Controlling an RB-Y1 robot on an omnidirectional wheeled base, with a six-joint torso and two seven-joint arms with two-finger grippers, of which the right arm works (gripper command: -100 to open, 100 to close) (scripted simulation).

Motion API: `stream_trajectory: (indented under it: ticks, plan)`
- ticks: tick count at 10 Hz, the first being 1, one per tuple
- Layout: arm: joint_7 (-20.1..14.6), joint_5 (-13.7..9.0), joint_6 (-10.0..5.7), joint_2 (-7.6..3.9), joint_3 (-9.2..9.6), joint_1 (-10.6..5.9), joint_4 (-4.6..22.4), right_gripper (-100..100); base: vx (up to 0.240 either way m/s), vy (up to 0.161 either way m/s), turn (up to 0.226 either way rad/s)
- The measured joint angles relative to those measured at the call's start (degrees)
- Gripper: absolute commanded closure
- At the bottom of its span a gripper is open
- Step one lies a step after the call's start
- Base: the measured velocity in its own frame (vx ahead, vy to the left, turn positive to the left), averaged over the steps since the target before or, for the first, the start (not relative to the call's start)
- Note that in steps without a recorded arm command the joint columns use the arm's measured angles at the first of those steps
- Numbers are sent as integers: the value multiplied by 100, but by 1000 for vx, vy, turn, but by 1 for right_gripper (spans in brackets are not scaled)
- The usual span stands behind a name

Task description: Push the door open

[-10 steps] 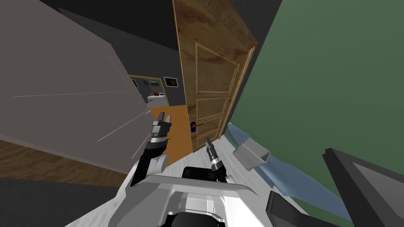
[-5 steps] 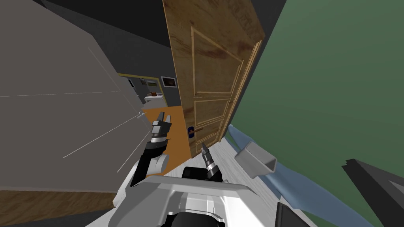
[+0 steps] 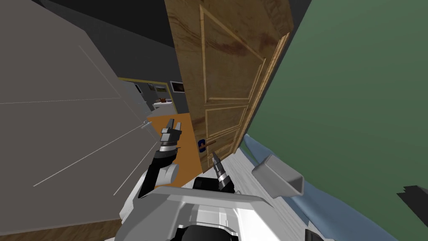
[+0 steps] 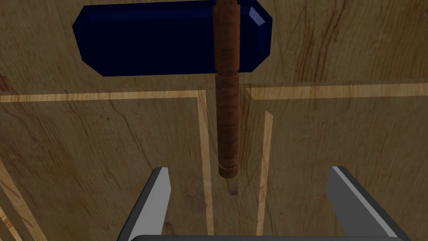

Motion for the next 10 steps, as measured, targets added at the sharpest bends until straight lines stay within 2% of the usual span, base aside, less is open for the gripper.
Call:
stream_trajectory:
  ticks: [6, 7, 10]
  plan:
    - [62, -79, 140, 168, -54, -236, 202, -100, 142, 100, 23]
    - [65, -81, 140, 172, -55, -240, 206, 100, -11, -4, -5]
    - [62, -79, 140, 169, -54, -236, 202, 100, -24, -16, 1]
